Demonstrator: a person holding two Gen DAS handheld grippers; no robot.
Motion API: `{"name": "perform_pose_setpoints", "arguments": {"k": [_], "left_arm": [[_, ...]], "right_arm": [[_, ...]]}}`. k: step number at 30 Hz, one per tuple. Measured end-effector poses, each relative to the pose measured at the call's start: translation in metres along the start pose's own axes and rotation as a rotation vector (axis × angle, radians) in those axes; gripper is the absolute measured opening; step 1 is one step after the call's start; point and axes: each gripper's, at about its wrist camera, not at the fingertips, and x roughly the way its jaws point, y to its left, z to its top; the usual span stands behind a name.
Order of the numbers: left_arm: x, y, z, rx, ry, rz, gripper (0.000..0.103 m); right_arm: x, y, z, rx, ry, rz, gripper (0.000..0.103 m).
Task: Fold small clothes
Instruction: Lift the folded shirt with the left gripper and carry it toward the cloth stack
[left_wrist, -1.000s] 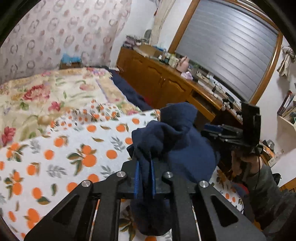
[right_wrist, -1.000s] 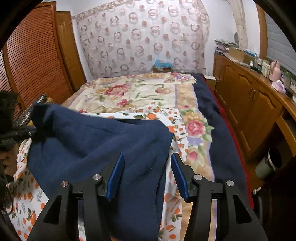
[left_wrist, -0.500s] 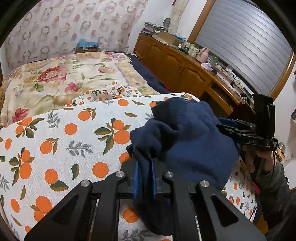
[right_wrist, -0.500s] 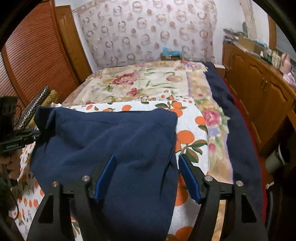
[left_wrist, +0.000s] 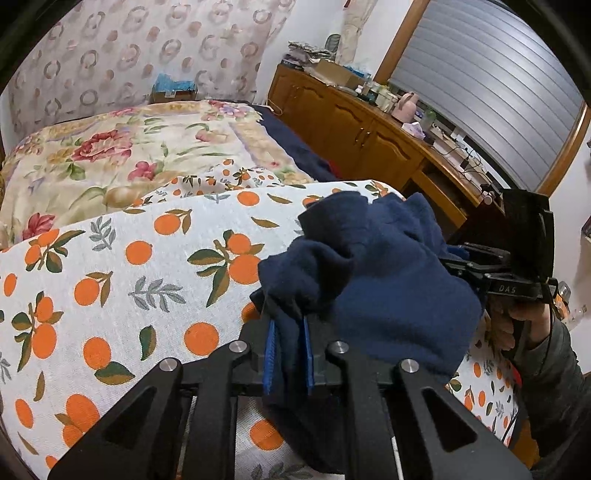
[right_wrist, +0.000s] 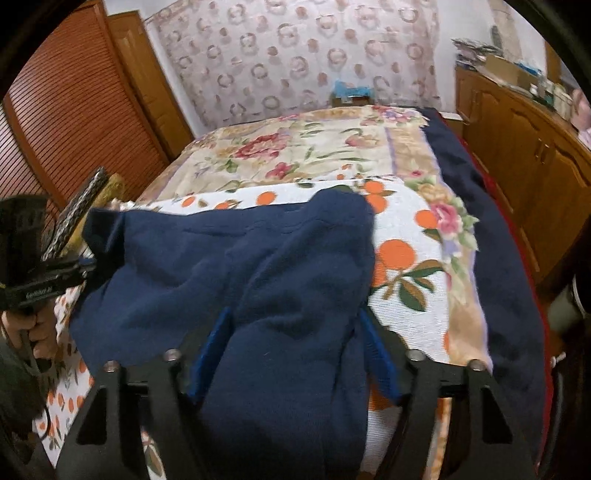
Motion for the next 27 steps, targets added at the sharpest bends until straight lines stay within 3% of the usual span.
{"name": "perform_pose_setpoints", "arguments": {"k": [6, 9, 19, 27], "left_arm": [[-0.016, -0.002, 0.003, -0.014, -0.045, -0.062, 0.011], [-0.034, -0.007, 0.006, -0.01, -0.085, -0.084, 0.011], [-0.118, -0.003, 0.01, 0.005, -0.255, -0.049, 0.011], [-0.201, 0.046, -0.008, -0.058, -0.396, 0.089, 0.011]], "right_arm": [[0.0, -0.003, -0.005, 0.008, -0.016, 0.06, 0.029], [-0.007, -0.001, -0.005, 0.002, -0.04, 0.061, 0.024], [-0.038, 0.061, 0.018, -0.159, -0.199, 0.056, 0.022], [-0.026, 0.137, 0.068, -0.332, -0.254, 0.133, 0.022]]}}
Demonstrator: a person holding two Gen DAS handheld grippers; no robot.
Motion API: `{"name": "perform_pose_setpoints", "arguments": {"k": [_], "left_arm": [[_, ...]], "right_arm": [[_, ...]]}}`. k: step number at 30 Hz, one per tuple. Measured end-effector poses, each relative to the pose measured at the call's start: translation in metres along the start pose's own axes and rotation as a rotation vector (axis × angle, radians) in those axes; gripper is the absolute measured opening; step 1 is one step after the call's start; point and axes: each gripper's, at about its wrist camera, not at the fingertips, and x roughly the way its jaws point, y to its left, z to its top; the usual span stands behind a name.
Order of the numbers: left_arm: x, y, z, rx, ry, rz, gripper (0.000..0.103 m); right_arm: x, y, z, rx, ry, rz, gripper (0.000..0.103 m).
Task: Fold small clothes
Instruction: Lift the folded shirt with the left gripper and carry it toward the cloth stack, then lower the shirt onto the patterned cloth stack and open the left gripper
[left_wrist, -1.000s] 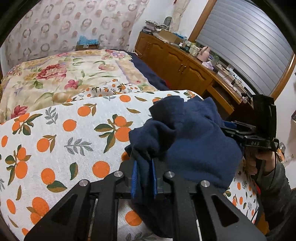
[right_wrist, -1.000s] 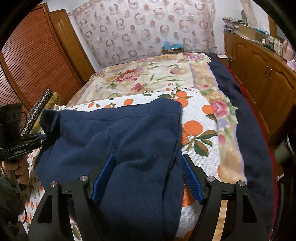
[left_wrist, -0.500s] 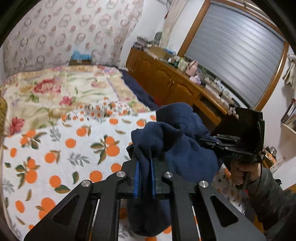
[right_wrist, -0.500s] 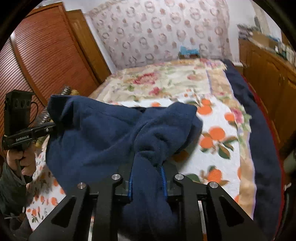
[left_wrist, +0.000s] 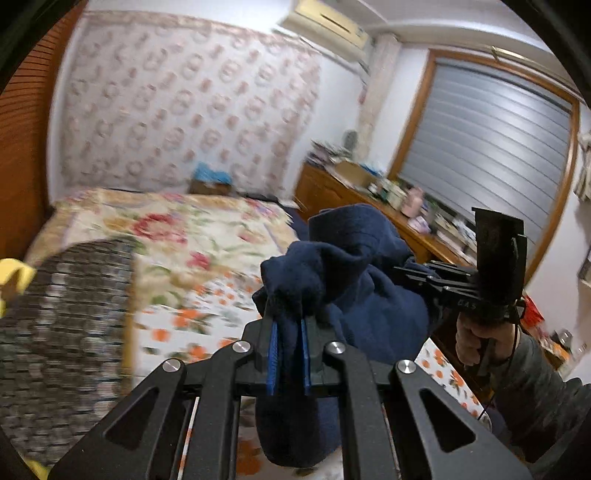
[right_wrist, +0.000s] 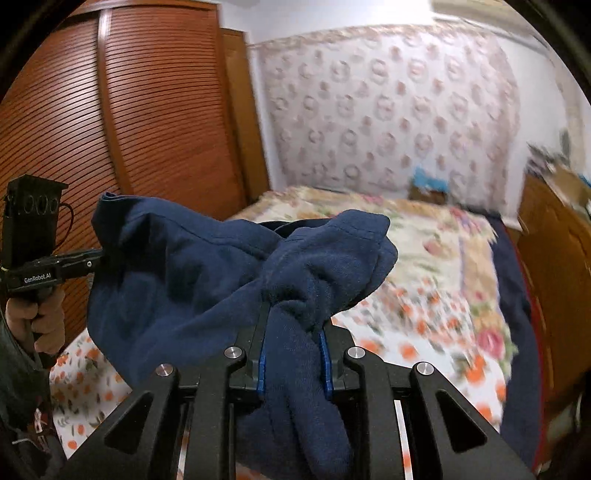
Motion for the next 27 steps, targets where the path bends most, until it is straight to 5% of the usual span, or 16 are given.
{"name": "perform_pose_setpoints", "arguments": {"k": [8, 15, 22, 27], "left_arm": [[-0.057, 0.079, -0.011, -0.116, -0.088, 0.178, 0.011], [-0.072, 0.135, -0.047, -0.245, -0.097, 0.261, 0.011], [-0.078, 0.163, -0.082, -0.306, -0.076, 0.34, 0.011], [-0.08, 0.168, -0.1, -0.334, -0.046, 0.369, 0.011]], "right_arm": [[0.084, 0.057, 0.07, -0.181, -0.015, 0.116, 0.022], [0.184, 0.097, 0.123, -0.339, 0.019, 0.197, 0.021], [0.277, 0.127, 0.149, -0.471, 0.054, 0.256, 0.021], [0.327, 0.134, 0.157, -0.443, 0.108, 0.235, 0.023]]}}
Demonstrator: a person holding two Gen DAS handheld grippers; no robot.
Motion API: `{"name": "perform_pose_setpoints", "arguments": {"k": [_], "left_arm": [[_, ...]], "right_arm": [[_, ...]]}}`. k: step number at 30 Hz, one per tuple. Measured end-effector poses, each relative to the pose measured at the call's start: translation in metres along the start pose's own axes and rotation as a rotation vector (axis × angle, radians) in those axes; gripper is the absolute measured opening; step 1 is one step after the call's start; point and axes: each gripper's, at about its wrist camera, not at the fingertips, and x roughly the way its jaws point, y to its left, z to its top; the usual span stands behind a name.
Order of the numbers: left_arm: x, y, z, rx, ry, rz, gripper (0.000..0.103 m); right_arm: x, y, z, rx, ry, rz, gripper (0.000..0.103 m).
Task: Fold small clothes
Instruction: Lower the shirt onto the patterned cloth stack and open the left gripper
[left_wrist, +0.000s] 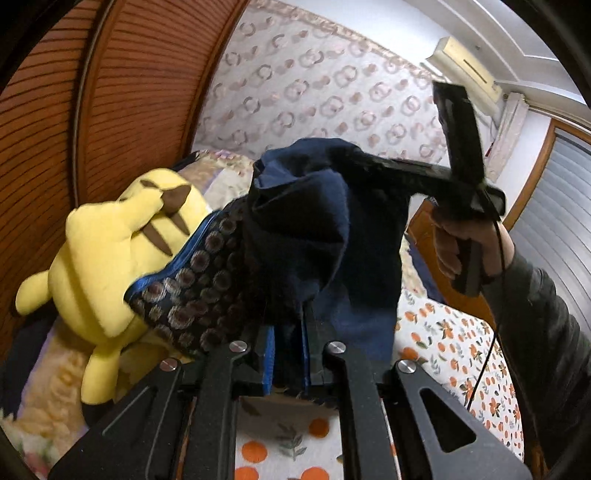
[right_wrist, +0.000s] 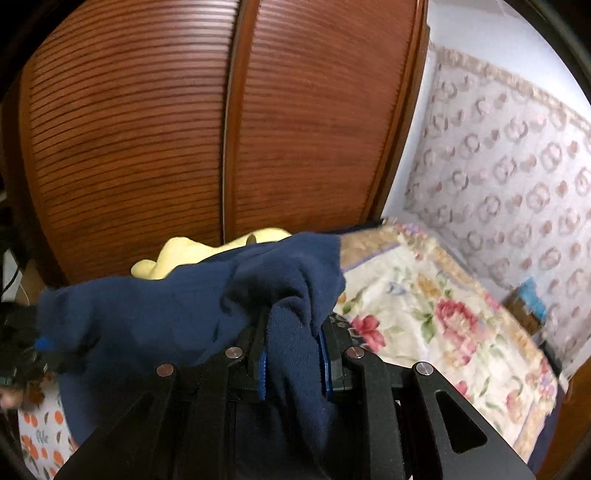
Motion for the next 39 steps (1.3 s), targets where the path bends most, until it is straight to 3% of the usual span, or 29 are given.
{"name": "perform_pose_setpoints", "arguments": {"k": [4, 5, 7, 9, 14, 19, 24, 29, 39], "left_arm": [[-0.007, 0.0, -0.003, 0.005, -0.013, 0.008, 0.016], [-0.011, -0.002, -0.001, 0.016, -0.024, 0.02, 0.021], [-0.019, -0.004, 0.004, 0.032, -0.052, 0.031, 0.032], [-0.029, -0.005, 0.012, 0.039, -0.098, 0.032, 0.045], [-0.027, -0.012, 0.039, 0.09, -0.151, 0.077, 0.055], [0.001, -0.004, 0.048, 0.122, -0.096, 0.187, 0.055], [0.018, 0.021, 0.036, 0.108, -0.013, 0.297, 0.053], [0.02, 0.03, 0.028, 0.099, 0.012, 0.312, 0.053], [-0.006, 0.015, 0.03, 0.15, -0.051, 0.306, 0.054]], "right_arm": [[0.014, -0.012, -0.001, 0.082, 0.012, -0.054, 0.028], [0.013, -0.017, 0.0, 0.099, 0.004, -0.063, 0.029], [0.012, -0.027, 0.002, 0.132, -0.013, -0.074, 0.046], [0.005, -0.031, 0.0, 0.152, -0.032, -0.085, 0.051], [-0.013, -0.017, -0.023, 0.161, -0.057, -0.017, 0.052], [-0.002, -0.013, -0.044, 0.148, -0.032, 0.017, 0.052], [0.014, -0.028, -0.053, 0.197, 0.008, -0.017, 0.052], [0.032, -0.033, -0.06, 0.239, 0.019, -0.003, 0.052], [-0.005, -0.009, -0.07, 0.279, -0.026, -0.069, 0.052]]}}
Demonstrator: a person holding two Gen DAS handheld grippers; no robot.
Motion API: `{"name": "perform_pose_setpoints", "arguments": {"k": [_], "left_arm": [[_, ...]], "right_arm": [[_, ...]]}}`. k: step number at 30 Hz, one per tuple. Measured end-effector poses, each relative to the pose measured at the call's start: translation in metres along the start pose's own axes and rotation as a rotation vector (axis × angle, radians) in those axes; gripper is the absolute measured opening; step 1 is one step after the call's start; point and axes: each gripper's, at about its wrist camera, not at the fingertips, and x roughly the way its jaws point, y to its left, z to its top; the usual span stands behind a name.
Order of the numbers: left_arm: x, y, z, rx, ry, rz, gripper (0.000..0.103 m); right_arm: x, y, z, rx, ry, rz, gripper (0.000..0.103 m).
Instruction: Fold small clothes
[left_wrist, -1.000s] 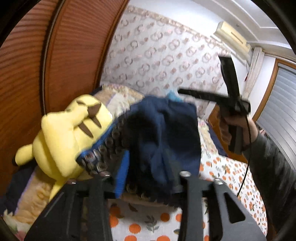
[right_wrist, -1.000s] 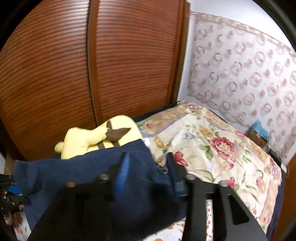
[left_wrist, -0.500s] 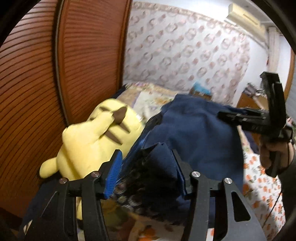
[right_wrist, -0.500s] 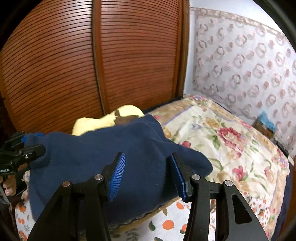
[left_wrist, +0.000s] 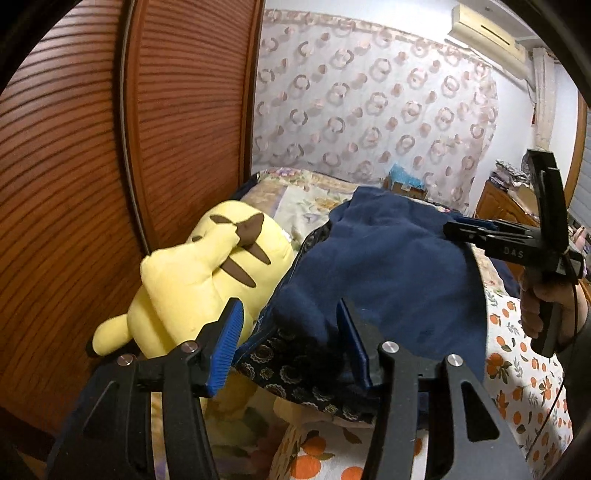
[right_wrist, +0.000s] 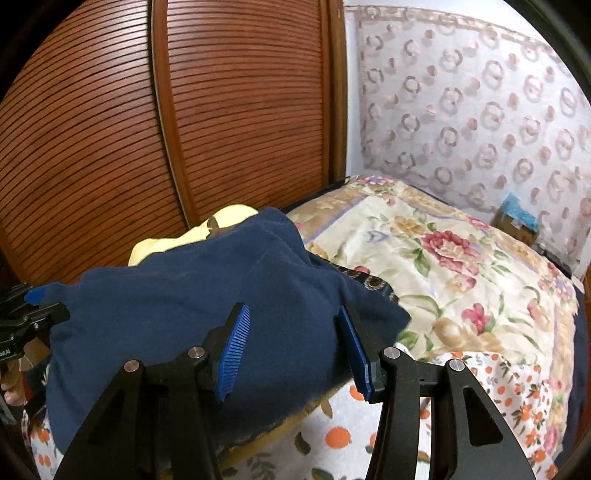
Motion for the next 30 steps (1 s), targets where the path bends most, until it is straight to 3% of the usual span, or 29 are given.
{"name": "perform_pose_setpoints", "arguments": {"k": [7, 11, 13, 15, 17, 20, 27, 30], "left_arm": [[-0.026, -0.018, 0.0, 0.054, -0.045, -0.025, 0.055], [-0.044, -0.032, -0.002, 0.086, -0.078, -0.062, 0.08], [-0.051, -0.04, -0.004, 0.103, -0.085, -0.084, 0.084], [-0.059, -0.05, -0.006, 0.121, -0.091, -0.103, 0.097], [-0.064, -0.058, -0.01, 0.143, -0.099, -0.109, 0.103], [-0.07, -0.072, -0.016, 0.172, -0.106, -0.121, 0.103], [-0.079, -0.104, -0.036, 0.207, -0.102, -0.2, 0.103], [-0.082, -0.118, -0.044, 0.22, -0.093, -0.237, 0.103]], "right_arm": [[-0.055, 0.023, -0.023, 0.008, -0.047, -0.008, 0.052], [-0.086, 0.033, -0.039, 0.015, -0.072, -0.016, 0.052], [-0.102, 0.039, -0.048, 0.018, -0.083, -0.027, 0.052], [-0.119, 0.044, -0.057, 0.025, -0.097, -0.038, 0.052], [-0.134, 0.048, -0.067, 0.035, -0.108, -0.046, 0.053], [-0.157, 0.055, -0.083, 0.05, -0.126, -0.061, 0.056], [-0.202, 0.073, -0.119, 0.08, -0.137, -0.114, 0.079], [-0.221, 0.078, -0.134, 0.104, -0.144, -0.155, 0.081]]}}
